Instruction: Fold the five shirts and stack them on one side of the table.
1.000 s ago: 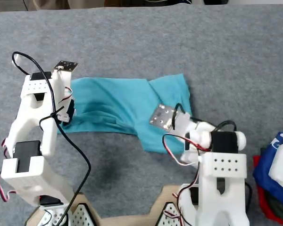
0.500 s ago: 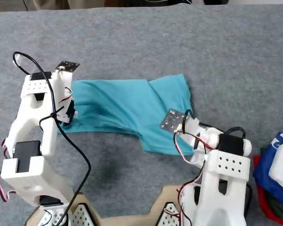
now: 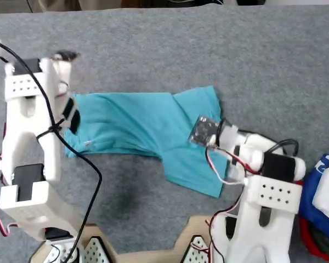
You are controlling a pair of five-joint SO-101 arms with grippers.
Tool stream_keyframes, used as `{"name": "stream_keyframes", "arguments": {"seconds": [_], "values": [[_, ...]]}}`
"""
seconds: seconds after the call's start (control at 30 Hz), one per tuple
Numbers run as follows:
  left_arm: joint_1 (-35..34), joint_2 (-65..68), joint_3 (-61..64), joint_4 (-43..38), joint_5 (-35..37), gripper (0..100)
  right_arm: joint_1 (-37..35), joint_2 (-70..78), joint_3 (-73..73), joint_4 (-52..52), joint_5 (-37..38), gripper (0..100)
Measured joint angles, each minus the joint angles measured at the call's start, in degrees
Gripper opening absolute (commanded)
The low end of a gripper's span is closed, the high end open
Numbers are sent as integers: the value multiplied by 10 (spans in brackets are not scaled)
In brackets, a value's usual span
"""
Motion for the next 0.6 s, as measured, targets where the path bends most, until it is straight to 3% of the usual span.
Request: {"name": "stream_keyframes", "arguments": {"seconds": [0.3, 0.6], "values": [[114, 0, -39, -4, 127, 30, -110, 189, -171, -56, -157, 5], [128, 154, -2, -161, 177, 19, -136, 560, -396, -162, -249, 5]]}}
